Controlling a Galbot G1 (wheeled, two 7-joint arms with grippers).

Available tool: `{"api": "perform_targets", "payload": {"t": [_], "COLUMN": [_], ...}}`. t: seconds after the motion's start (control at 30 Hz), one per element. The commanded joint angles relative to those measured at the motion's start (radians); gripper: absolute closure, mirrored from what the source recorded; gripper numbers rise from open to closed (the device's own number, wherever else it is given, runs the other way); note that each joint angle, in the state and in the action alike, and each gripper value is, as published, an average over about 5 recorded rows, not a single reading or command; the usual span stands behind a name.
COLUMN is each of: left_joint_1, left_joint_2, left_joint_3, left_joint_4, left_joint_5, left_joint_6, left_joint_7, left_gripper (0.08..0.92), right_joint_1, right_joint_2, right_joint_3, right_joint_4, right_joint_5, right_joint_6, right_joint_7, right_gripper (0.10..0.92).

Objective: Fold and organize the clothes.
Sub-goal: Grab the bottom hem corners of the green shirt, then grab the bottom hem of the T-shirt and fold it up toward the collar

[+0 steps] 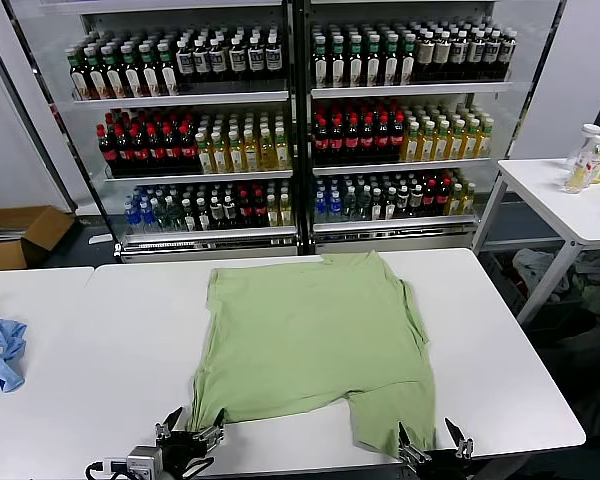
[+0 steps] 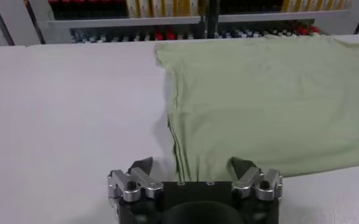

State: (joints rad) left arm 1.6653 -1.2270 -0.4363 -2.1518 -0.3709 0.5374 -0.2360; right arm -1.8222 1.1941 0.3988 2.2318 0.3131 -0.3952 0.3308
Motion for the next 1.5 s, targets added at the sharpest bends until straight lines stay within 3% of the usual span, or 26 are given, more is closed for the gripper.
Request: {"api": "perform_targets", "payload": {"t": [0.03, 0.63, 0.77, 1.17, 1.5], "left_joint_1": [-0.017, -0.003, 0.004, 0.012, -0.105], "left_joint_2": [0.008, 0.016, 0.032, 0.087, 0.187], "left_joint_3": [0.001, -0.024, -0.045, -0.095, -0.087], "left_joint_4": [0.020, -0.018, -0.047, -0.151, -0.082], "left_joint_5": [-0.042, -0.054, -0.059, -0.098, -0.176], "left_joint_6": [0.033, -0.011, -0.027, -0.059, -0.070], "left_joint_7": [-0.016, 0.047, 0.057, 0.087, 0.083], "left_gripper": [0.307, 0.820, 0.881, 0.914, 0.914], "right_joint_1": [-0.001, 0.011, 0.010, 0.054, 0.267], "right_joint_2": [0.002, -0.015, -0.036, -0.090, -0.149], "right_joint_3": [-0.007, 0.009, 0.040, 0.122, 0.108], "right_joint_4": [-0.018, 0.000, 0.036, 0.128, 0.043], "right_joint_5": [0.041, 0.109, 0.111, 0.130, 0.201], "right_joint_6": [-0.021, 0.001, 0.030, 0.082, 0.065], "right_joint_7": [0.015, -0.035, -0.054, -0.081, -0.078], "right_gripper": [0.301, 0.821, 0.911, 0.919, 0.919]}}
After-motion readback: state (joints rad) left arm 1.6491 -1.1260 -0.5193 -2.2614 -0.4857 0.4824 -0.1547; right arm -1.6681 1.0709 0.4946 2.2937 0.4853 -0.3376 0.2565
